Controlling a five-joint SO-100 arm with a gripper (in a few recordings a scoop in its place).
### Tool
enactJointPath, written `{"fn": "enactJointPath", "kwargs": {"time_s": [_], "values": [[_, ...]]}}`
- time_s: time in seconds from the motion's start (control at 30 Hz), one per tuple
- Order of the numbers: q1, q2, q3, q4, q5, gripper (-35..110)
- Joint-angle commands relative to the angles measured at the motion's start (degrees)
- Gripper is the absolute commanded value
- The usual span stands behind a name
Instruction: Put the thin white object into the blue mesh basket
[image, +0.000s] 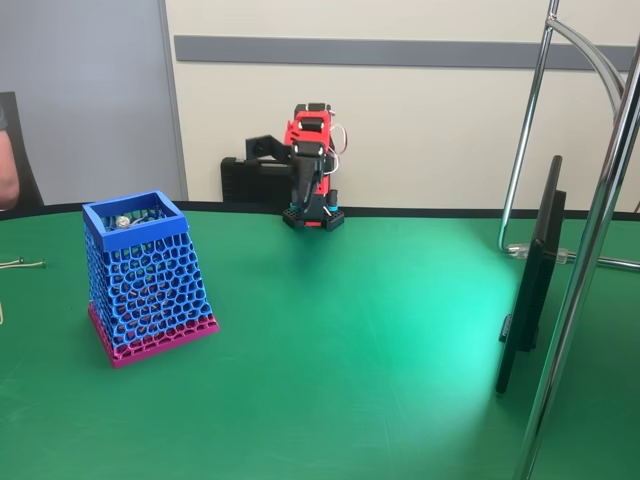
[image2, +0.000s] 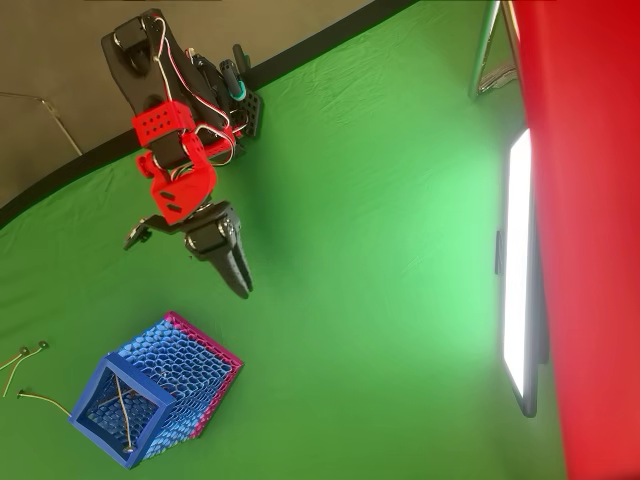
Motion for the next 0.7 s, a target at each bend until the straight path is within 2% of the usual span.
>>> {"fn": "enactJointPath", "kwargs": {"time_s": [0.0, 0.2, 0.4, 0.67], "values": [[-1.23, 5.62, 4.75, -0.44, -1.05, 15], [-2.55, 15.64, 14.33, 2.46, -0.97, 15], [-2.90, 18.90, 15.12, 8.00, -0.44, 14], [-4.13, 29.71, 15.12, 23.29, 2.11, 9]]}}
